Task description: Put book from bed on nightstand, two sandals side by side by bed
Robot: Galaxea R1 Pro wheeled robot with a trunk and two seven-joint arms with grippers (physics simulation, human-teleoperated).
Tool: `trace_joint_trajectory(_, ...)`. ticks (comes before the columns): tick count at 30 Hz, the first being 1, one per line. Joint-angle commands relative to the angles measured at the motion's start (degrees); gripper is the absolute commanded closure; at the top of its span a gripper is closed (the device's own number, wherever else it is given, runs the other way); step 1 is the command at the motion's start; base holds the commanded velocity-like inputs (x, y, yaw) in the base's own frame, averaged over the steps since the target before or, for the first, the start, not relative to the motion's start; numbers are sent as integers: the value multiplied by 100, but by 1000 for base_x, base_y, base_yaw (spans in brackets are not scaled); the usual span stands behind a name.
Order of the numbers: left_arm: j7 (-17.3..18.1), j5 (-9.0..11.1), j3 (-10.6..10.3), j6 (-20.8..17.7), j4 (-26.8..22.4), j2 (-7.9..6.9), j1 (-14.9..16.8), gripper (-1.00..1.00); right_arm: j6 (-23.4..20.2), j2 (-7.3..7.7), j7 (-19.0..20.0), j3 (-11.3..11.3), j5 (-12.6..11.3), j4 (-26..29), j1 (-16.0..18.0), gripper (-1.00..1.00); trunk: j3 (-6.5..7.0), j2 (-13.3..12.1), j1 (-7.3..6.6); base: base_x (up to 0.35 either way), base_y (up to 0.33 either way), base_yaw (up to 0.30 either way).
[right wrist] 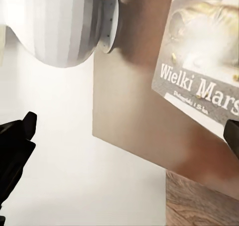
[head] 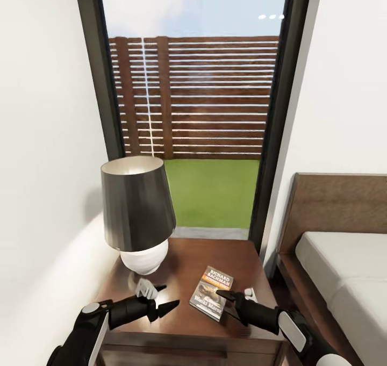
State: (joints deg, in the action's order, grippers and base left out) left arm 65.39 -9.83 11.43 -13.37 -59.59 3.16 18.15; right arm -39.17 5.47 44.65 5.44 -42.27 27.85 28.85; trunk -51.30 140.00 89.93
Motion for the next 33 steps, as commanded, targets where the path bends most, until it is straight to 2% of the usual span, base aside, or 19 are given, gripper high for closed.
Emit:
trace_joint_trajectory(1,44,-37,26,-60,-9,9,4,-100,-21,6,0,31,-36,1,4,-100,12,-39,-24,0,0,0)
trace_joint_trajectory(24,44,-35,35,-70,5,9,4,-100,27,6,-2,35,-36,4,6,-100,425,-961,-529,0,0,0)
trace_joint_trajectory(25,42,-36,33,-80,45,9,4,-100,103,-5,-1,37,-36,14,7,-100,443,-1001,-551,0,0,0)
trace_joint_trajectory(29,45,-35,53,-160,273,-2,4,-100,891,-357,1,40,-7,73,0,-100,515,-1162,-639,0,0,0)
trace_joint_trajectory(33,50,-45,40,-172,306,0,4,-100,1479,-467,18,47,31,210,-2,-100,587,-1322,-727,0,0,0)
